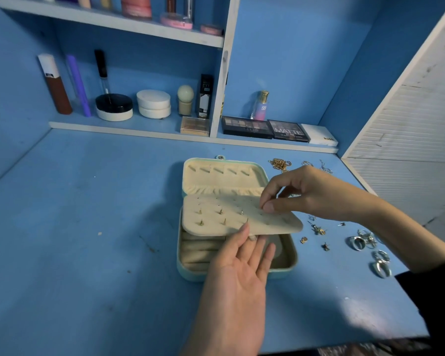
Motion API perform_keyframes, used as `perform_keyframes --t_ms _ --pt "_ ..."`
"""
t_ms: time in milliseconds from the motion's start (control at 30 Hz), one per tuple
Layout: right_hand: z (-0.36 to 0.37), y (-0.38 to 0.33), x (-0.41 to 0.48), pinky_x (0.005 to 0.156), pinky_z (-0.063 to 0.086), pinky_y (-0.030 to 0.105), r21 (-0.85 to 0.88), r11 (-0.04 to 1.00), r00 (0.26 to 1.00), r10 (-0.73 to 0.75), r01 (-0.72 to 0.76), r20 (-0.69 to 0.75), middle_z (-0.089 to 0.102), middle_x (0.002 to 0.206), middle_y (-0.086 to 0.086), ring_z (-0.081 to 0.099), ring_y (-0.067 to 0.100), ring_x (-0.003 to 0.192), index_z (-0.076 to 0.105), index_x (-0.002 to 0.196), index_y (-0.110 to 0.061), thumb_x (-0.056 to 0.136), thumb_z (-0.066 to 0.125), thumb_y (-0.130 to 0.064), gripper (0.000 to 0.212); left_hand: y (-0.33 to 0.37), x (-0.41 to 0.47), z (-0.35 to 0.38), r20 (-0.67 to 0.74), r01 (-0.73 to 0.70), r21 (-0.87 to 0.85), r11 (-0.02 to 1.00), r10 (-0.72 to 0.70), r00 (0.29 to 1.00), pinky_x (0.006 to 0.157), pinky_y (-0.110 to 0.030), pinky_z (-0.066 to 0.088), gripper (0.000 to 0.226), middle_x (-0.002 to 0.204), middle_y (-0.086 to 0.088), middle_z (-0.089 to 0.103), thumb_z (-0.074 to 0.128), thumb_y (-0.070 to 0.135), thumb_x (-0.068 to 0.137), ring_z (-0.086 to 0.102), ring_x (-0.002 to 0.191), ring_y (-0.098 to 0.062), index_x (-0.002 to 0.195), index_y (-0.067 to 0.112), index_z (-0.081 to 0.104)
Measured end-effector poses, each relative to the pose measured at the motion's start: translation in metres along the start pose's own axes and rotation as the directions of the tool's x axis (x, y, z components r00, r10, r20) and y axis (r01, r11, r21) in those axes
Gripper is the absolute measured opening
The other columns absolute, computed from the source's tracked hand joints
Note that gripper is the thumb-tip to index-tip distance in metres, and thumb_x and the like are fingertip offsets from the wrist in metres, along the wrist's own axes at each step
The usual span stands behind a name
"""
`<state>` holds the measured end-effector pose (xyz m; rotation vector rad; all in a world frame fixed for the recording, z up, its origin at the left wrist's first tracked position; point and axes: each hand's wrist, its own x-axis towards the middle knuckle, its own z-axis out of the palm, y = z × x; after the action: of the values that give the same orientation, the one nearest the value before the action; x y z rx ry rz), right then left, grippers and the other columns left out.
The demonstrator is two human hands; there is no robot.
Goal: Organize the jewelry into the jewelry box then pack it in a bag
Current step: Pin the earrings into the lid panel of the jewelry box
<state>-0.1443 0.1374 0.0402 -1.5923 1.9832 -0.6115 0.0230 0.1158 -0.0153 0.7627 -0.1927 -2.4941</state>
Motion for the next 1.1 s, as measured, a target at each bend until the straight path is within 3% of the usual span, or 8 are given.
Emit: perform_keyframes --t_ms 533,733,900,1100 --pt "0.0 -0.008 0.001 0.08 0.051 0.024 -0.119 0.992 0.999 -0.044 0.043 -0.002 0.072 0.082 -0.006 0.062 0.006 0.073 0.073 0.084 -0.016 0.083 0.068 -0.01 0.008 0.0 -0.001 0.0 0.025 -0.007 -0.012 1.0 0.007 1.0 0.092 -0.033 0.045 0.04 0.109 -0.007 0.071 0.058 0.016 0.069 0.063 0.104 -0.017 0.108 0.014 0.066" --pt "0.0 -0.014 0.002 0.074 0.044 0.007 -0.238 0.968 0.997 -0.075 0.081 0.035 0.071 0.082 -0.007 0.06 0.003 0.075 0.074 0.085 -0.015 0.083 0.068 -0.01 0.008 0.001 -0.003 0.002 0.025 -0.009 -0.02 1.0 0.009 1.0 0.092 -0.033 0.045 0.033 0.104 -0.007 0.073 0.057 0.015 0.069 0.064 0.103 -0.017 0.101 0.013 0.068" --pt "0.001 -0.011 0.004 0.078 0.044 0.01 -0.306 0.949 0.996 -0.069 0.083 0.054 0.07 0.084 -0.009 0.061 0.005 0.077 0.073 0.085 -0.02 0.083 0.068 -0.015 0.008 0.001 -0.003 0.001 0.033 -0.003 -0.017 1.0 0.003 0.999 0.092 -0.033 0.045 0.035 0.105 -0.006 0.072 0.056 0.015 0.07 0.064 0.104 -0.017 0.104 0.013 0.067" --pt "-0.005 -0.016 0.007 0.08 0.051 0.02 -0.264 0.959 0.991 -0.074 0.101 0.111 0.07 0.084 -0.008 0.063 0.006 0.077 0.069 0.082 -0.024 0.082 0.066 -0.006 0.019 0.002 -0.005 0.001 0.037 -0.008 -0.002 1.0 0.008 0.999 0.093 -0.033 0.045 0.036 0.107 -0.007 0.072 0.057 0.016 0.07 0.063 0.105 -0.017 0.105 0.013 0.067"
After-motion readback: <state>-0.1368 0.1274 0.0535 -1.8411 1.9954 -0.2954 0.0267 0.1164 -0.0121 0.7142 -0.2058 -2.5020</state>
